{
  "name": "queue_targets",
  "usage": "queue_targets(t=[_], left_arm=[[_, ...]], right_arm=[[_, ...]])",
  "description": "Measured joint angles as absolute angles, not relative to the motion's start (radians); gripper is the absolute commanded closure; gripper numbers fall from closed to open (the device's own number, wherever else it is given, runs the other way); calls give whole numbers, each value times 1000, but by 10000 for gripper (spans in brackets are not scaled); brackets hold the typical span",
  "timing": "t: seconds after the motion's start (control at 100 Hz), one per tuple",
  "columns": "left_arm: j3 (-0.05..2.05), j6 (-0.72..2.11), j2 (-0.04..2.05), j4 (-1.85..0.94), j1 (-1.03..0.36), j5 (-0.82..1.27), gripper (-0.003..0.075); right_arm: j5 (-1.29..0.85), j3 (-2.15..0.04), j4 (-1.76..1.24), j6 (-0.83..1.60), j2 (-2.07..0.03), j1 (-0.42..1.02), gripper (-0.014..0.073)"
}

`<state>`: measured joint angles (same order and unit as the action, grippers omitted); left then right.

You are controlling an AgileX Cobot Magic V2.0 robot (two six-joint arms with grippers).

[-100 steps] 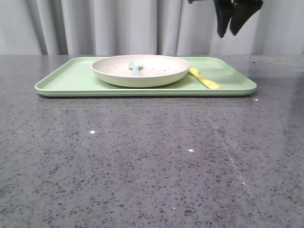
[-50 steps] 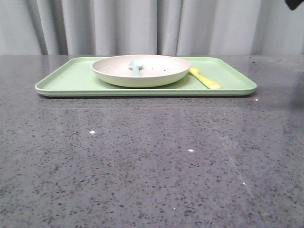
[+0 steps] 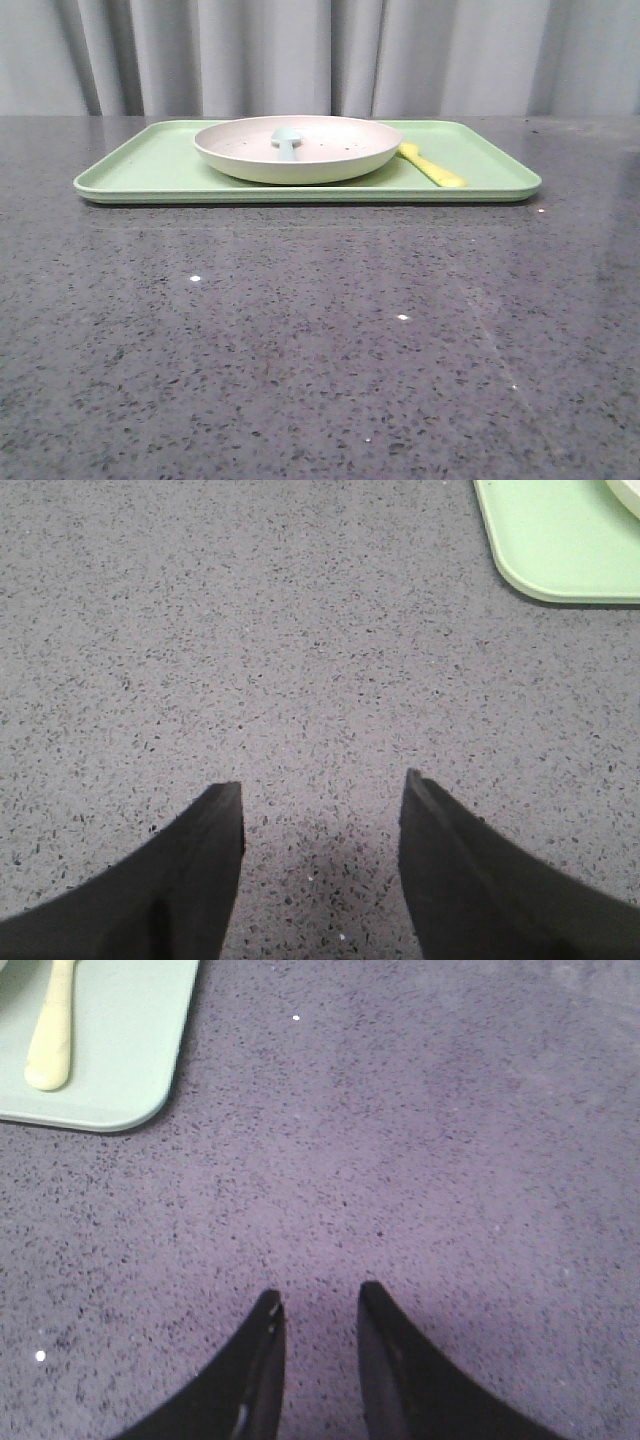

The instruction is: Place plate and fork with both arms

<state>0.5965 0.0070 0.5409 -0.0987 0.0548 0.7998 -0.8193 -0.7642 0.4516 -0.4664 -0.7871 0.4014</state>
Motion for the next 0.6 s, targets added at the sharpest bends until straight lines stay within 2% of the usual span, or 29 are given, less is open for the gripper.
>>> queue_targets(t=[0.29,0.6], left_arm=[[597,7,541,-99,55,800,365],[597,7,541,-99,55,800,381]], right_arm=[[-876,-666,455,-467,-586,401,391],[-919,-649,455,-469,-558,401,393]])
